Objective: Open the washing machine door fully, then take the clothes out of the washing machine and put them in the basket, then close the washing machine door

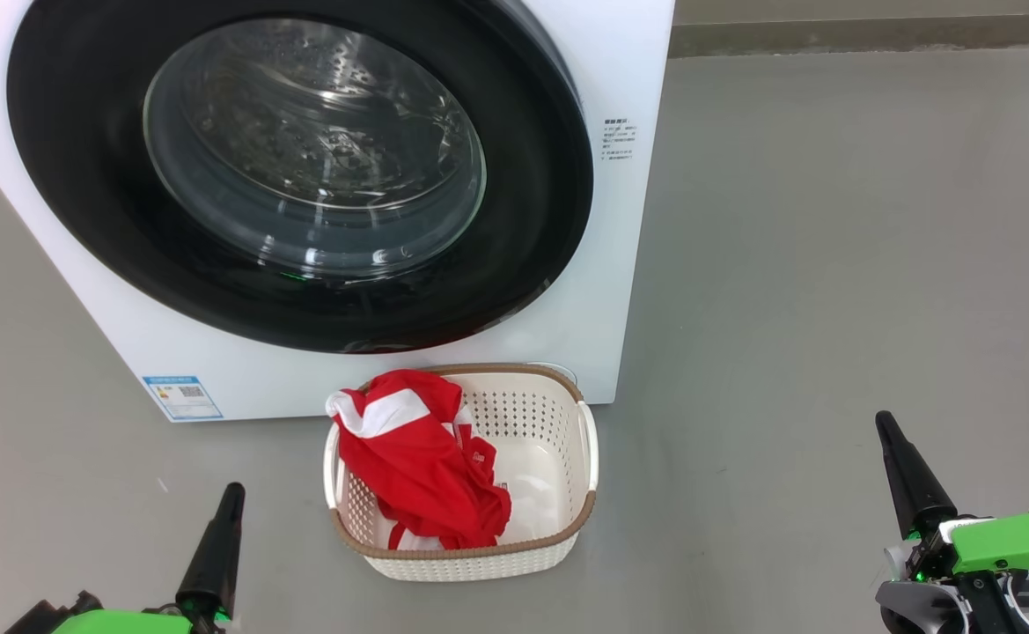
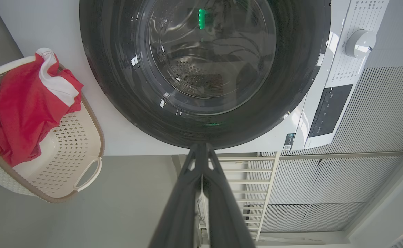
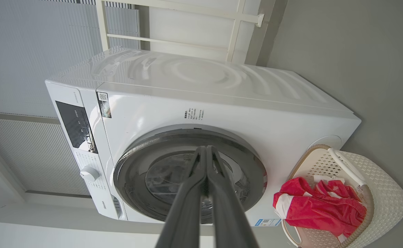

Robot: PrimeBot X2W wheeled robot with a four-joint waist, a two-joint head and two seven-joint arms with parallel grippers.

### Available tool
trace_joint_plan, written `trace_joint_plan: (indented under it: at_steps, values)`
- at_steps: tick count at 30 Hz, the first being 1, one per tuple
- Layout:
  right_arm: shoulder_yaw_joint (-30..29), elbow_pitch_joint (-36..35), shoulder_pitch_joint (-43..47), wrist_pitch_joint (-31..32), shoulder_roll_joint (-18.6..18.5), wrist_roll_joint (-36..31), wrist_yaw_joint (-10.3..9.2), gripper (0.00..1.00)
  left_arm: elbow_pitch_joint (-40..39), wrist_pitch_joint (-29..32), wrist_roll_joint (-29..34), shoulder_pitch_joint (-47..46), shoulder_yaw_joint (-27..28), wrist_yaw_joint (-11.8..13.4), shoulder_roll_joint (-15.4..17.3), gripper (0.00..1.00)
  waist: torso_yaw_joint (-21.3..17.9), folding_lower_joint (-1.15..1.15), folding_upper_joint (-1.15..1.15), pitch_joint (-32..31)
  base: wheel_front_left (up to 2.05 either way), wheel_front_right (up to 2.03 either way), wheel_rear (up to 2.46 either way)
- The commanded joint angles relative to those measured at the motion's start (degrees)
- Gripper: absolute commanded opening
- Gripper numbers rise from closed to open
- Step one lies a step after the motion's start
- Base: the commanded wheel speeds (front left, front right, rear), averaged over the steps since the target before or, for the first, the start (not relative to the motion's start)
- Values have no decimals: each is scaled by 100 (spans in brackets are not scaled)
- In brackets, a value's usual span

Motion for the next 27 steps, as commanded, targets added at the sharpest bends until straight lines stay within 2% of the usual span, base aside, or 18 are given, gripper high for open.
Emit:
trace_joint_plan:
  at_steps: [1, 27]
  values:
    - [96, -140, -268, 36, -83, 29, -4, 0, -117, 33, -41, -222, 195, -42, 103, 0, 0, 0, 0, 0, 0, 0, 0]
    - [94, -139, -268, 37, -82, 27, -4, 0, -117, 33, -41, -222, 195, -42, 103, 0, 0, 0, 0, 0, 0, 0, 0]
